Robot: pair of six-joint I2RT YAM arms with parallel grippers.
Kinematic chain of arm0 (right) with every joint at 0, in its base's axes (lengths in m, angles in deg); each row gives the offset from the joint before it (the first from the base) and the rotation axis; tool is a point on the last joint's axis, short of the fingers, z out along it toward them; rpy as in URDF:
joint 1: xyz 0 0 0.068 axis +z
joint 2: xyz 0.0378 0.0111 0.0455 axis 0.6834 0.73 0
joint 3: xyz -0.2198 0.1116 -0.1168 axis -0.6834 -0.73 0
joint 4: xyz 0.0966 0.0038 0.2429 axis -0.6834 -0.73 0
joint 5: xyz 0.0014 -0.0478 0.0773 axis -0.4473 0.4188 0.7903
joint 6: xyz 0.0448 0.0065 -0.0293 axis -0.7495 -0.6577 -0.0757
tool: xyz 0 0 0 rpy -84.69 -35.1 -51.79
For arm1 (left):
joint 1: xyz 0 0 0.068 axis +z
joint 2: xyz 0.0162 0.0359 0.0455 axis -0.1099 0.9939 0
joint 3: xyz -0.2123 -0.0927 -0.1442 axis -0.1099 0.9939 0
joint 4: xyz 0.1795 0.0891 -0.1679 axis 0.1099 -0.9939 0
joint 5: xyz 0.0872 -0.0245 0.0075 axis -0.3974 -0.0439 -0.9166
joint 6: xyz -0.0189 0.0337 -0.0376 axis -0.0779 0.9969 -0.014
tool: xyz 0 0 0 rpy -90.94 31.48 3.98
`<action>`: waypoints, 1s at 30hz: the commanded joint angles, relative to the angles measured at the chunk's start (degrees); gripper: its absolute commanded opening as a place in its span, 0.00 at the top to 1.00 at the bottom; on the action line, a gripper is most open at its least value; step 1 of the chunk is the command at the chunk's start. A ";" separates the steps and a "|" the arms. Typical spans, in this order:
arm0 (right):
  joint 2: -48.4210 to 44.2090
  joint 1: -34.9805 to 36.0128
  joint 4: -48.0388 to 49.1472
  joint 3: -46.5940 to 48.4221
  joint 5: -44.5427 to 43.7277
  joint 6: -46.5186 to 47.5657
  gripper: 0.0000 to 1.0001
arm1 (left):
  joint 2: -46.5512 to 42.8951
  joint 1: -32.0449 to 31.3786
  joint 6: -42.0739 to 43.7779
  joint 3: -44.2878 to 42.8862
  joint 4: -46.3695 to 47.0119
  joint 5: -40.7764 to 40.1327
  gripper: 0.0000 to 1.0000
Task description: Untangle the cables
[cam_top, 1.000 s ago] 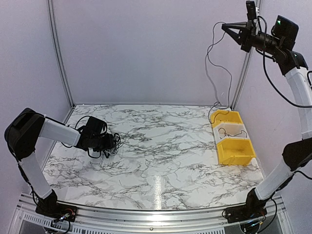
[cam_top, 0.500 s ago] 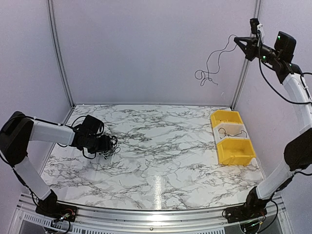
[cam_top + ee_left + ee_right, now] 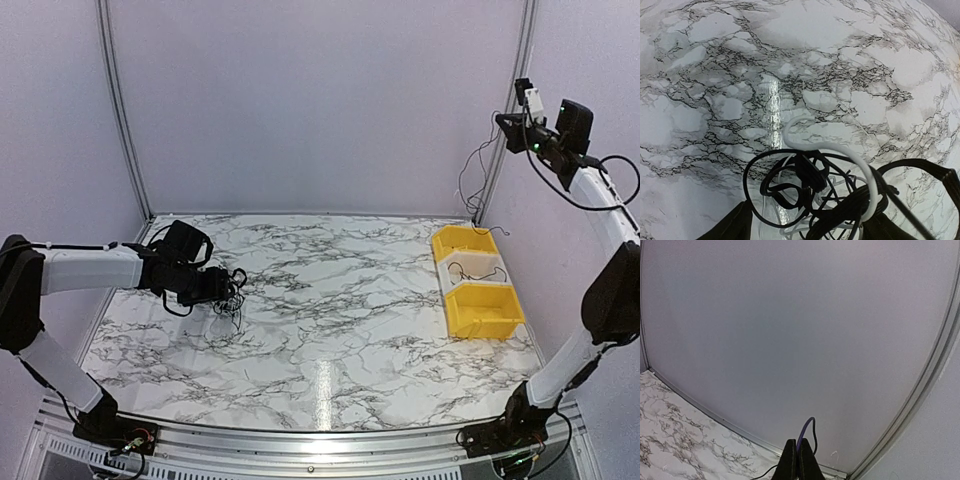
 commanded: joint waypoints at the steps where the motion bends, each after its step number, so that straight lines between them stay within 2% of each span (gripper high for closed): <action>1: 2.24 -3.43 3.30 -2.81 -2.81 -0.15 1.00 | -0.74 -0.25 1.00 -0.46 -2.36 0.87 0.25; 6: 4.53 -6.42 3.41 -4.06 -2.15 -1.06 1.00 | -0.69 -0.27 1.09 -0.32 -2.36 0.58 0.25; 15: 6.89 -6.57 2.45 -4.51 -1.91 0.26 1.00 | -0.37 -0.27 1.00 0.02 -2.36 0.78 0.25; 25: 7.62 -6.59 1.05 -14.89 -3.49 5.14 1.00 | -1.71 -0.27 3.10 -1.40 -3.34 1.48 0.25; 30: 9.32 -6.59 -1.49 -16.61 -4.81 6.02 1.00 | -1.18 -0.27 4.52 -3.44 -4.56 1.49 0.25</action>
